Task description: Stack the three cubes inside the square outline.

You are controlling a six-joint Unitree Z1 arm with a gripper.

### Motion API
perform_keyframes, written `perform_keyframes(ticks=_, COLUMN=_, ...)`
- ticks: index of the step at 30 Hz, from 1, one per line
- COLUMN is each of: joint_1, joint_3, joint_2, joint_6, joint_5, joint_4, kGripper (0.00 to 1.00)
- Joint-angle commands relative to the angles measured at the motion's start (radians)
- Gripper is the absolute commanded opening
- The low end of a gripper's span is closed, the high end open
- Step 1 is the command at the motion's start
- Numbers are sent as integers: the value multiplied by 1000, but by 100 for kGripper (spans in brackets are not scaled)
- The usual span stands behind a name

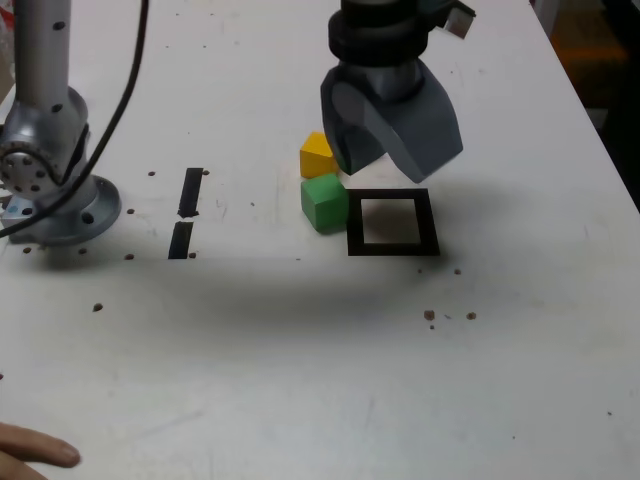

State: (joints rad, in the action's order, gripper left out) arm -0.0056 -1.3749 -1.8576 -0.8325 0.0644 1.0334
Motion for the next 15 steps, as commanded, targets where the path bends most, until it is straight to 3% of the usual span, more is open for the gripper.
perform_keyframes(ticks=1, joint_1=0, joint_3=-10, joint_2=20, joint_6=1, joint_5=-1, joint_4=15, kGripper=96)
perform_keyframes(ticks=8, joint_1=20, joint_3=-21, joint_2=38, joint_6=1, joint_5=-49, joint_4=39, kGripper=96)
perform_keyframes(ticks=15, joint_1=52, joint_3=-32, joint_2=32, joint_6=-1, joint_5=-137, joint_4=45, kGripper=96)
